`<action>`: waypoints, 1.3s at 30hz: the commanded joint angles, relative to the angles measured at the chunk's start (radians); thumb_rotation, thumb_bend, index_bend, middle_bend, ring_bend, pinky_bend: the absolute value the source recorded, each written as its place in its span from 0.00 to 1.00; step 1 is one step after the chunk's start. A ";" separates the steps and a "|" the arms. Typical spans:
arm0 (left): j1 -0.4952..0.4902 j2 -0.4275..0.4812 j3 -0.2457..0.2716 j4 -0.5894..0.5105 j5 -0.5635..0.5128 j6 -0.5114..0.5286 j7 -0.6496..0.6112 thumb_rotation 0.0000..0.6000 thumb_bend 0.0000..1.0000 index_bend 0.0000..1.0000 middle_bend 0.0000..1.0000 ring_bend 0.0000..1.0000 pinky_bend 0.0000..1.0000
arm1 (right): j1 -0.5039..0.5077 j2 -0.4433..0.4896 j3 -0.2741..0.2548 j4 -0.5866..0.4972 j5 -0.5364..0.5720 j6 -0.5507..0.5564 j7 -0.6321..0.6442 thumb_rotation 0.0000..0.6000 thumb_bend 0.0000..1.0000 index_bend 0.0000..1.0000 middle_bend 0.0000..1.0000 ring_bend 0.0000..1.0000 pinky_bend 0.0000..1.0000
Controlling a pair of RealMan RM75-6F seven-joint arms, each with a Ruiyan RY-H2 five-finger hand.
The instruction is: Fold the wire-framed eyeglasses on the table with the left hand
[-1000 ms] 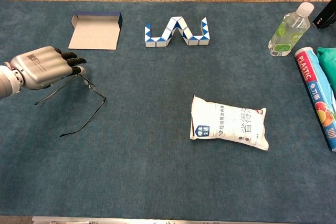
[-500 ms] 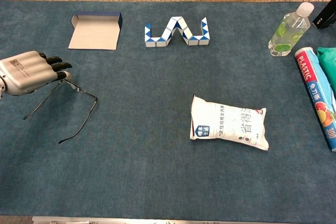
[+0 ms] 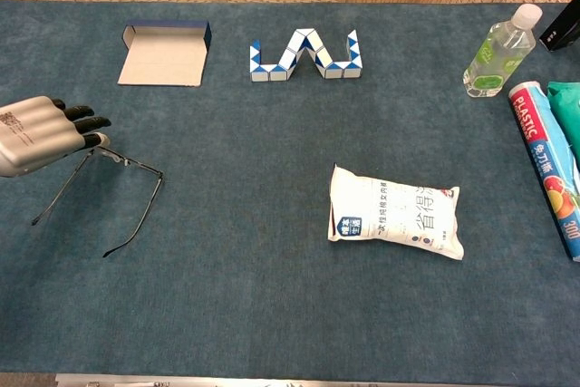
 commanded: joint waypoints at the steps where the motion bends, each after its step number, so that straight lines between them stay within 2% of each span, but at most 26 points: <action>1: 0.004 0.008 0.006 -0.010 -0.004 0.005 0.012 1.00 0.90 0.16 0.09 0.10 0.27 | 0.000 0.001 0.000 0.000 -0.001 0.001 0.001 1.00 0.23 0.45 0.44 0.28 0.27; 16: 0.033 0.045 0.018 -0.072 0.010 0.050 0.036 1.00 0.90 0.16 0.10 0.10 0.27 | -0.001 0.004 -0.001 -0.003 -0.005 0.004 0.006 1.00 0.23 0.45 0.44 0.28 0.27; 24: 0.084 0.055 -0.010 -0.080 0.066 0.112 -0.119 1.00 0.90 0.17 0.10 0.09 0.27 | -0.005 0.007 -0.001 -0.006 -0.009 0.012 0.010 1.00 0.23 0.45 0.44 0.28 0.27; 27: 0.110 0.058 -0.021 -0.071 0.088 0.140 -0.195 1.00 0.90 0.22 0.09 0.05 0.26 | -0.005 0.008 -0.002 -0.007 -0.011 0.013 0.011 1.00 0.23 0.45 0.44 0.28 0.27; 30: 0.127 0.066 -0.027 -0.071 0.098 0.150 -0.250 1.00 0.90 0.30 0.02 0.00 0.21 | -0.006 0.008 -0.002 -0.007 -0.012 0.015 0.010 1.00 0.23 0.45 0.44 0.28 0.27; 35: 0.137 0.080 -0.032 -0.087 0.087 0.126 -0.312 1.00 0.90 0.39 0.00 0.00 0.11 | -0.005 0.006 -0.003 -0.008 -0.015 0.014 0.006 1.00 0.23 0.45 0.44 0.28 0.27; 39: 0.134 0.080 -0.041 -0.094 0.063 0.091 -0.342 1.00 0.90 0.40 0.00 0.00 0.08 | -0.005 0.006 -0.003 -0.008 -0.016 0.016 0.006 1.00 0.23 0.45 0.44 0.28 0.27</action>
